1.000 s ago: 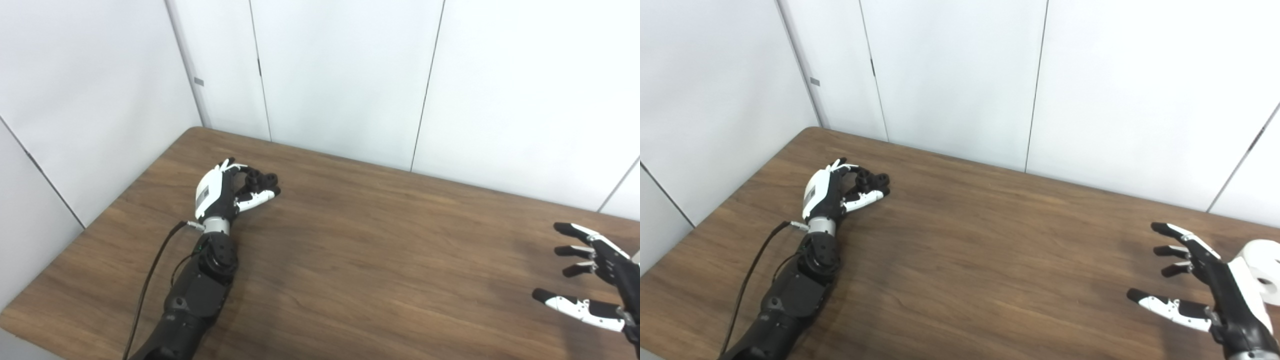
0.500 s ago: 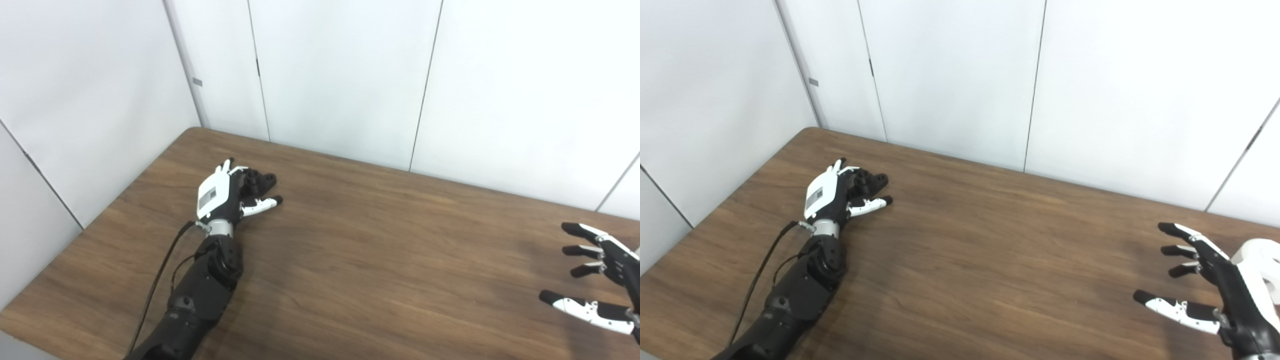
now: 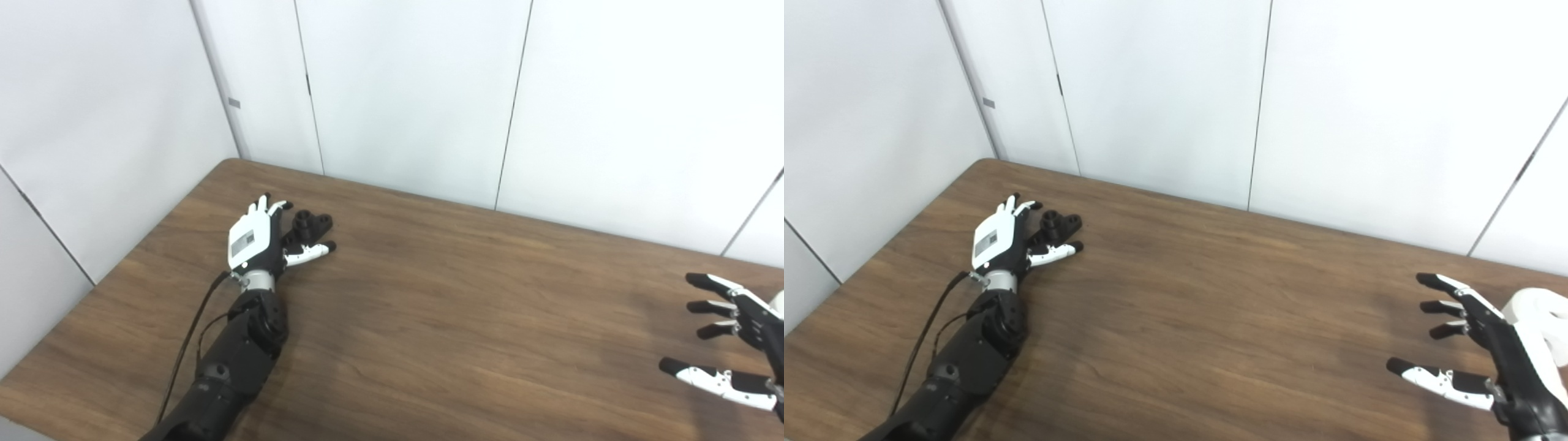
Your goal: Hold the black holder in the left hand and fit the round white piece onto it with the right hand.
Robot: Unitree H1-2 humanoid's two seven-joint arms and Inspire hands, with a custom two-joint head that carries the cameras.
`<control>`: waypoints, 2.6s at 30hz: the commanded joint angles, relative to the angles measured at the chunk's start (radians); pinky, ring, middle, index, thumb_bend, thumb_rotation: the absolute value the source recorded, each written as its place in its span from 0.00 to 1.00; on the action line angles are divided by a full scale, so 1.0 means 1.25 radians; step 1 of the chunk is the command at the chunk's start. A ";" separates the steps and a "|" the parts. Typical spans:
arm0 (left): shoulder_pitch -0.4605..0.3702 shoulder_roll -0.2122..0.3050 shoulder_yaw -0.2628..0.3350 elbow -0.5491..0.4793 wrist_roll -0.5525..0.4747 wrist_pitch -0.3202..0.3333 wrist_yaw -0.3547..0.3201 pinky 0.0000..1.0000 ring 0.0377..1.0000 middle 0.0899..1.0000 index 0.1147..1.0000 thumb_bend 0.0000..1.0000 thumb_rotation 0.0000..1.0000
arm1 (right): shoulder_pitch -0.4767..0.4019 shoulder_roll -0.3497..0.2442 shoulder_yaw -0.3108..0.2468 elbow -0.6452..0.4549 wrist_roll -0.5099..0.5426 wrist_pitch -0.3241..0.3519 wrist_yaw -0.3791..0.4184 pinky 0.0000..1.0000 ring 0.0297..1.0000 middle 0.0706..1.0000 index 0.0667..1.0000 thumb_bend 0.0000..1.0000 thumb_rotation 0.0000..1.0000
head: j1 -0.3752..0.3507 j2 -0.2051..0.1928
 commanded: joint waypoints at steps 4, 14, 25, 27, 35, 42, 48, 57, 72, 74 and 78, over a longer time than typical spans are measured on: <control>0.022 0.019 0.012 -0.007 0.009 -0.002 0.027 0.95 1.00 1.00 0.77 0.87 0.31 | -0.021 -0.007 -0.007 -0.031 0.006 -0.012 -0.006 0.57 0.73 0.83 0.79 0.55 0.00 | 0.001 0.003; 0.052 0.021 0.022 -0.040 -0.003 0.001 0.002 0.92 1.00 0.95 0.62 0.81 0.25 | -0.025 -0.005 -0.006 -0.026 0.008 -0.012 -0.006 0.59 0.74 0.84 0.80 0.54 0.00 | 0.006 0.006; 0.063 0.015 0.027 -0.037 -0.015 0.001 -0.021 0.90 0.96 0.90 0.56 0.80 0.20 | -0.028 -0.008 -0.007 -0.025 0.009 -0.011 -0.004 0.59 0.74 0.84 0.80 0.54 0.00 | 0.006 0.008; 0.061 0.015 0.023 -0.029 -0.009 0.002 -0.018 0.87 0.94 0.90 0.56 0.81 0.21 | -0.027 -0.009 -0.007 -0.029 0.010 -0.008 -0.003 0.58 0.74 0.84 0.80 0.54 0.00 | 0.007 0.011; 0.064 0.007 0.025 -0.036 -0.018 0.019 -0.035 0.88 0.95 0.90 0.57 0.81 0.21 | -0.021 -0.012 -0.010 -0.040 0.012 -0.003 0.000 0.58 0.73 0.84 0.80 0.53 0.00 | 0.005 0.017; 0.057 -0.001 0.017 -0.035 -0.015 0.038 -0.041 0.89 0.97 0.93 0.64 0.81 0.21 | -0.015 -0.010 -0.010 -0.046 0.011 0.002 0.002 0.57 0.73 0.83 0.79 0.54 0.00 | 0.001 0.019; 0.046 0.005 -0.009 -0.007 0.003 0.014 -0.027 0.86 0.96 0.93 0.65 0.82 0.23 | -0.009 -0.010 -0.010 -0.057 0.010 0.008 0.003 0.56 0.73 0.84 0.79 0.53 0.00 | -0.009 0.023; 0.026 -0.008 -0.029 0.030 -0.005 -0.009 -0.016 0.88 0.96 0.92 0.64 0.83 0.22 | 0.003 -0.019 -0.019 -0.077 0.009 0.022 0.004 0.56 0.72 0.83 0.79 0.52 0.04 | -0.011 0.030; 0.031 -0.012 -0.020 0.033 -0.046 -0.029 -0.042 0.82 0.94 0.89 0.59 0.81 0.19 | 0.006 -0.017 -0.022 -0.081 0.010 0.030 0.009 0.57 0.72 0.84 0.80 0.53 0.00 | -0.010 0.037; 0.033 -0.012 -0.019 0.029 -0.052 -0.031 -0.051 0.82 0.94 0.88 0.57 0.79 0.17 | 0.006 -0.017 -0.023 -0.080 0.014 0.030 0.010 0.57 0.73 0.84 0.80 0.53 0.00 | -0.009 0.037; 0.036 -0.015 -0.015 0.028 -0.072 -0.046 -0.064 0.85 0.94 0.87 0.46 0.59 0.08 | 0.004 -0.017 -0.022 -0.081 0.013 0.031 0.011 0.57 0.73 0.84 0.80 0.53 0.00 | -0.011 0.038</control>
